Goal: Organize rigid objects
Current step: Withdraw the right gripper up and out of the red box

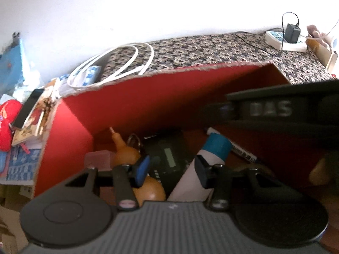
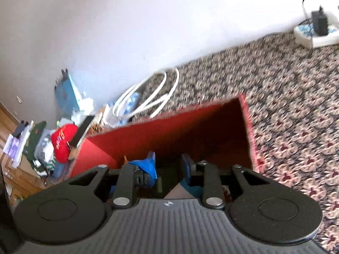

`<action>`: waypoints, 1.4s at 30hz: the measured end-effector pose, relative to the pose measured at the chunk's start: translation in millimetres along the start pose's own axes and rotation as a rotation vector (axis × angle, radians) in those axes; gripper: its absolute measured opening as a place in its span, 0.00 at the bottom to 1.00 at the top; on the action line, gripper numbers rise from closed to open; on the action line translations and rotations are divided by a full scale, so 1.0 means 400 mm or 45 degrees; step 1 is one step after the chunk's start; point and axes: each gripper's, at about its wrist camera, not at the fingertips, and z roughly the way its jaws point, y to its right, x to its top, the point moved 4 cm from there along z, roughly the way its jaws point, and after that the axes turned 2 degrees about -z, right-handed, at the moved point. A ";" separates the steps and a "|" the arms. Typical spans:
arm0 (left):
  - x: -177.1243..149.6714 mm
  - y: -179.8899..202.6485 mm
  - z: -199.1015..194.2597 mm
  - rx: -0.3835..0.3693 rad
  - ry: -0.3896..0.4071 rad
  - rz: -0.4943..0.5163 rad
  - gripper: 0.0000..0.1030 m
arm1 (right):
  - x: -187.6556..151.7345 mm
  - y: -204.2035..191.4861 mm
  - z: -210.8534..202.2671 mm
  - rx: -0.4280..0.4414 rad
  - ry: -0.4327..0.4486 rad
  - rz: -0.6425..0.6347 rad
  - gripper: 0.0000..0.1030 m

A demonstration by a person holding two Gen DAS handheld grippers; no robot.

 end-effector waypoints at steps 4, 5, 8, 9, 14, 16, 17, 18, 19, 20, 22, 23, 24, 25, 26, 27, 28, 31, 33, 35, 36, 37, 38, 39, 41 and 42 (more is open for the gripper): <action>-0.001 0.006 -0.058 0.055 0.041 0.007 0.47 | 0.003 0.010 -0.077 -0.038 0.055 -0.008 0.11; -0.001 0.008 -0.074 0.067 0.050 0.010 0.47 | 0.001 0.014 -0.095 -0.045 0.065 0.001 0.11; -0.007 0.014 -0.129 0.067 0.085 0.001 0.52 | -0.017 0.027 -0.145 -0.062 0.075 0.011 0.11; -0.010 0.019 -0.146 0.066 0.092 -0.004 0.52 | -0.023 0.029 -0.159 -0.083 0.078 0.000 0.11; -0.025 0.059 -0.210 0.056 0.121 -0.003 0.55 | -0.046 0.063 -0.229 -0.187 0.101 -0.005 0.11; -0.030 0.078 -0.234 0.061 0.138 0.006 0.58 | -0.055 0.081 -0.250 -0.234 0.096 0.004 0.11; -0.034 0.088 -0.245 0.065 0.147 0.012 0.59 | -0.062 0.089 -0.262 -0.251 0.095 0.002 0.11; -0.040 0.095 -0.254 0.062 0.150 0.015 0.59 | -0.067 0.095 -0.272 -0.264 0.093 -0.002 0.11; -0.044 0.103 -0.261 0.054 0.147 0.014 0.59 | -0.072 0.104 -0.283 -0.276 0.091 -0.003 0.11; -0.048 0.111 -0.268 0.043 0.142 0.011 0.59 | -0.077 0.115 -0.295 -0.292 0.089 0.002 0.11; -0.055 0.130 -0.281 0.028 0.134 0.010 0.59 | -0.087 0.136 -0.317 -0.324 0.089 0.008 0.11; -0.059 0.142 -0.287 0.023 0.131 0.011 0.60 | -0.094 0.149 -0.333 -0.340 0.089 0.008 0.11; -0.062 0.156 -0.293 0.018 0.130 0.014 0.60 | -0.098 0.161 -0.344 -0.354 0.088 0.008 0.11; -0.066 0.171 -0.300 0.013 0.134 0.020 0.60 | -0.101 0.176 -0.355 -0.368 0.086 0.007 0.11; -0.069 0.186 -0.309 0.011 0.141 0.026 0.60 | -0.106 0.187 -0.365 -0.377 0.084 0.009 0.11; -0.072 0.203 -0.317 0.008 0.147 0.030 0.60 | -0.109 0.203 -0.375 -0.387 0.075 0.014 0.11; -0.075 0.223 -0.325 -0.001 0.152 0.034 0.61 | -0.111 0.214 -0.384 -0.396 0.064 0.018 0.11; -0.083 0.283 -0.338 -0.030 0.132 0.038 0.61 | -0.120 0.253 -0.414 -0.417 0.054 0.027 0.11; -0.089 0.328 -0.343 -0.032 0.128 0.055 0.62 | -0.126 0.276 -0.433 -0.440 0.040 0.015 0.12; -0.094 0.371 -0.339 -0.030 0.111 0.067 0.63 | -0.133 0.300 -0.451 -0.459 0.033 -0.002 0.12; -0.096 0.388 -0.335 -0.040 0.099 0.070 0.63 | -0.136 0.314 -0.460 -0.467 0.034 0.001 0.12; -0.099 0.405 -0.332 -0.047 0.088 0.071 0.63 | -0.140 0.326 -0.468 -0.469 0.033 0.008 0.12; -0.102 0.422 -0.329 -0.049 0.079 0.072 0.63 | -0.143 0.339 -0.476 -0.466 0.032 0.014 0.12; -0.105 0.439 -0.326 -0.047 0.073 0.075 0.63 | -0.147 0.351 -0.484 -0.468 0.029 0.018 0.13; -0.109 0.471 -0.321 -0.042 0.063 0.082 0.63 | -0.151 0.371 -0.492 -0.494 0.019 0.004 0.13; -0.111 0.483 -0.318 -0.039 0.061 0.086 0.63 | -0.153 0.379 -0.495 -0.511 0.014 -0.010 0.13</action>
